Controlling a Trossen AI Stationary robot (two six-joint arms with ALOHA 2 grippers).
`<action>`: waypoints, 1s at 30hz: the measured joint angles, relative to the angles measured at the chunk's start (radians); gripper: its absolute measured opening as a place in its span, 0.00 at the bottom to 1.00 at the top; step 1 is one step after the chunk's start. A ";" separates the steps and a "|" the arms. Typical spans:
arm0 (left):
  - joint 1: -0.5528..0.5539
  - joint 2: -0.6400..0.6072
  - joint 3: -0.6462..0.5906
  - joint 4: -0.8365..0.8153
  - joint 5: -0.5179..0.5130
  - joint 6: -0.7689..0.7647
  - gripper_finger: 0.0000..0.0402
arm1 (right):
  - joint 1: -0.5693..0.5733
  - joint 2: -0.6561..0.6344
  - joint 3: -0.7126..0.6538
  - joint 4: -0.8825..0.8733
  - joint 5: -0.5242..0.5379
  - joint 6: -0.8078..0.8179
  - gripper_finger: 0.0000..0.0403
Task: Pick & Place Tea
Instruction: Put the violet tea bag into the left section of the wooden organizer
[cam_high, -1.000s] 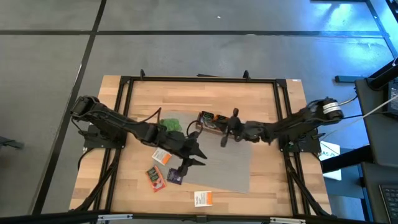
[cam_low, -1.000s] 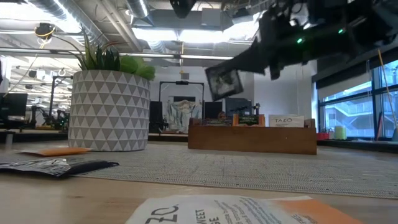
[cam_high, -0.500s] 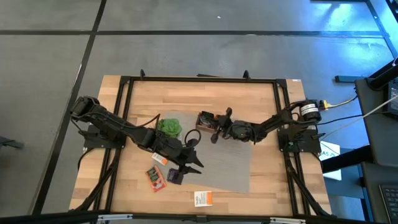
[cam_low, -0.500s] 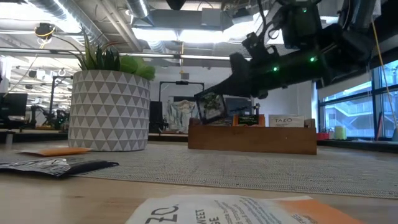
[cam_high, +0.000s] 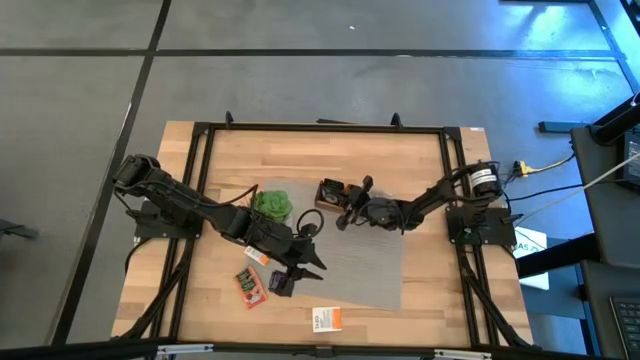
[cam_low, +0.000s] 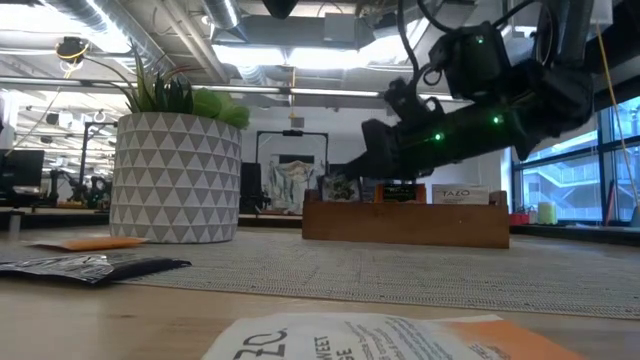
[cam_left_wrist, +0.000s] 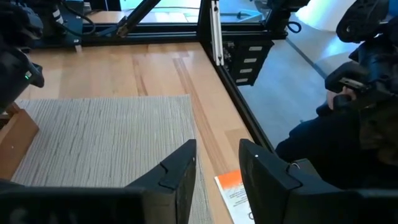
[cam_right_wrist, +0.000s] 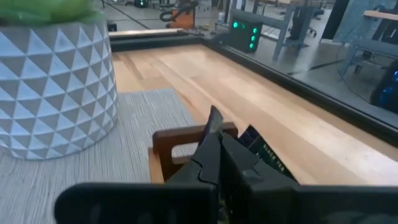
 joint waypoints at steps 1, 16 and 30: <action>0.000 0.000 0.000 0.000 0.000 0.000 0.30 | 0.000 0.005 0.000 0.000 0.000 0.000 0.02; 0.000 0.000 0.000 0.000 0.000 -0.029 0.30 | 0.001 0.015 0.000 -0.077 -0.089 -0.031 0.08; -0.002 0.000 0.000 -0.007 0.000 -0.055 0.29 | 0.006 -0.021 0.000 -0.081 0.081 -0.043 0.33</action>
